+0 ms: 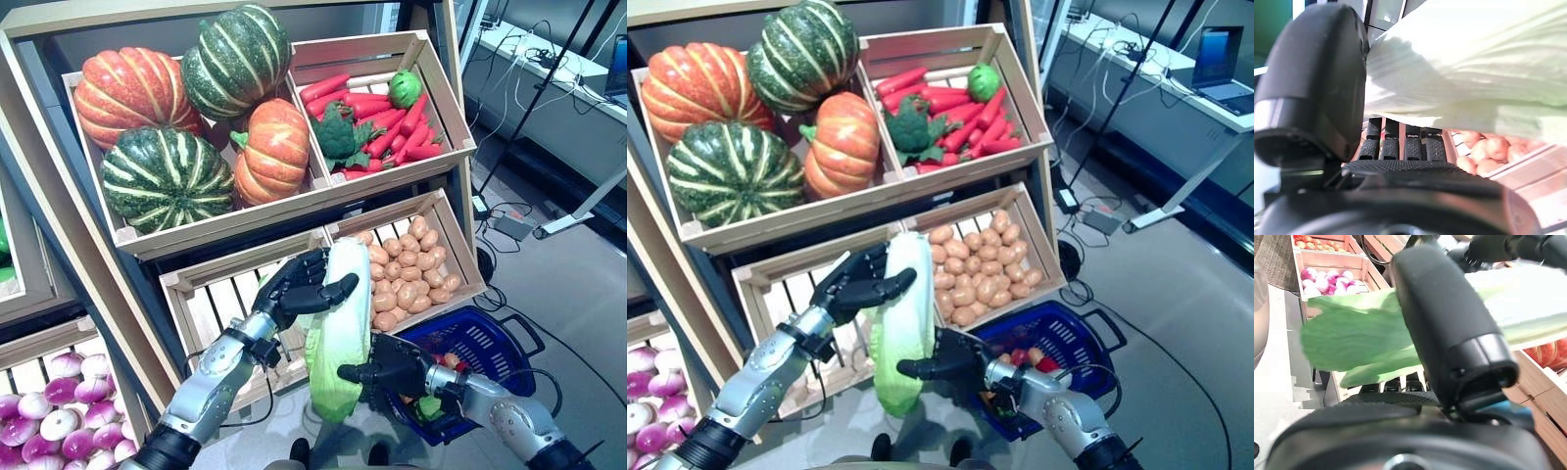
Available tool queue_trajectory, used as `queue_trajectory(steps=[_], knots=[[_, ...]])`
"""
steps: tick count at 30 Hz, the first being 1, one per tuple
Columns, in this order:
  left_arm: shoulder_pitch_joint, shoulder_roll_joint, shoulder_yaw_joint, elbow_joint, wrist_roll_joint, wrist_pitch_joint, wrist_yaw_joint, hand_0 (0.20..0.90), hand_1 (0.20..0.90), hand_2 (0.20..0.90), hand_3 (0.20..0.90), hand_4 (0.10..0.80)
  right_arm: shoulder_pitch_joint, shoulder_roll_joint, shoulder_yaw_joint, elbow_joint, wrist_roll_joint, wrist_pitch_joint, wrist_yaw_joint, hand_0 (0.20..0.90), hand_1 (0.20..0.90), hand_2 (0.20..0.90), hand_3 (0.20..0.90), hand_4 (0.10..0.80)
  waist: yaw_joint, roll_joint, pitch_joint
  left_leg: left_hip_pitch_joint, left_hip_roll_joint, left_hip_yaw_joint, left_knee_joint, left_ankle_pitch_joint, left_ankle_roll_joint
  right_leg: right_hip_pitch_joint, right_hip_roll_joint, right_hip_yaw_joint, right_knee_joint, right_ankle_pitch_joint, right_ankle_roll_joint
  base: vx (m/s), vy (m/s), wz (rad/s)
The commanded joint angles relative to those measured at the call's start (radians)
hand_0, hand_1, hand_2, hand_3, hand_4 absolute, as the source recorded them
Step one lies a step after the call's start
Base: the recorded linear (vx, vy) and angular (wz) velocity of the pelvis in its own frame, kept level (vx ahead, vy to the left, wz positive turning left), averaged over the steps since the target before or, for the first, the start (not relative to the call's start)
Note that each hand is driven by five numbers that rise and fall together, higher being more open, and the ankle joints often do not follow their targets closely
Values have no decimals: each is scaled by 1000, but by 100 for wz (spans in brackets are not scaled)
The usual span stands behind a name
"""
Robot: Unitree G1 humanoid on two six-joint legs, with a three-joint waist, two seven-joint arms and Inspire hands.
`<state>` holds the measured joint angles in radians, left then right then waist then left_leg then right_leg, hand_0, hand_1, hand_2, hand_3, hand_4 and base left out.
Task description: Put vegetables into the basket
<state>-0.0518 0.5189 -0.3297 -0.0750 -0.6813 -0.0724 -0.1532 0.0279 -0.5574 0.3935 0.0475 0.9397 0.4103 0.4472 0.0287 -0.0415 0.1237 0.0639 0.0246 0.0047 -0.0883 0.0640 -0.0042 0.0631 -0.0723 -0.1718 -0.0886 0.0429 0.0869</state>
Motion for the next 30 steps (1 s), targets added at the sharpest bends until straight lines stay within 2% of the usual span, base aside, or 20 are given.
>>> queue_trajectory(steps=[1,9,19,25,26,27,28,30], knots=[[-87,-27,85,-136,-92,-175,-19,300,300,300,300,400,-23,26,-48,-20,29,-56,-6,900,900,900,900,800,10,-29,-67,12,8,-19,1,-65,-27,13,-85,7,6,31,68,0,0,0],[-80,-53,65,-135,-168,-118,-73,300,300,300,300,400,-22,33,-47,-41,29,-40,5,900,900,900,900,800,6,-27,-68,13,8,-21,1,-67,-27,14,-84,13,5,29,68,0,0,0],[-72,-66,-10,-117,-248,38,-174,300,300,300,300,400,-33,43,-16,-42,21,-36,18,900,900,900,900,800,5,-29,-75,12,12,-15,1,-67,-25,13,-84,16,2,30,72,0,0,0],[-71,-75,-52,-109,-316,98,-216,300,300,300,300,400,-40,41,-3,-46,31,-13,38,900,900,900,900,800,1,-27,-76,10,12,-11,1,-66,-23,9,-83,18,1,33,74,0,0,0],[-72,-77,-57,-112,-326,110,-220,300,300,300,300,400,-39,41,0,-47,32,-18,40,712,712,712,712,675,1,-28,-76,10,13,-10,1,-66,-24,9,-83,18,1,33,75,0,0,0],[-71,-78,-63,-110,-336,117,-227,300,300,300,300,400,-41,39,3,-46,40,-30,42,453,453,453,453,502,1,-28,-76,10,13,-9,1,-66,-23,9,-83,18,1,34,75,0,0,0],[-71,-77,-71,-108,-342,121,-232,300,300,300,300,400,-46,37,4,-45,56,-38,43,300,300,300,300,400,1,-28,-75,9,13,-8,1,-67,-22,8,-82,19,1,34,75,0,0,0],[-72,-74,-84,-108,-342,127,-237,300,300,300,300,400,-51,33,7,-49,67,-42,46,300,300,300,300,400,0,-26,-77,8,13,-8,1,-65,-22,7,-82,21,1,34,76,0,0,0]])
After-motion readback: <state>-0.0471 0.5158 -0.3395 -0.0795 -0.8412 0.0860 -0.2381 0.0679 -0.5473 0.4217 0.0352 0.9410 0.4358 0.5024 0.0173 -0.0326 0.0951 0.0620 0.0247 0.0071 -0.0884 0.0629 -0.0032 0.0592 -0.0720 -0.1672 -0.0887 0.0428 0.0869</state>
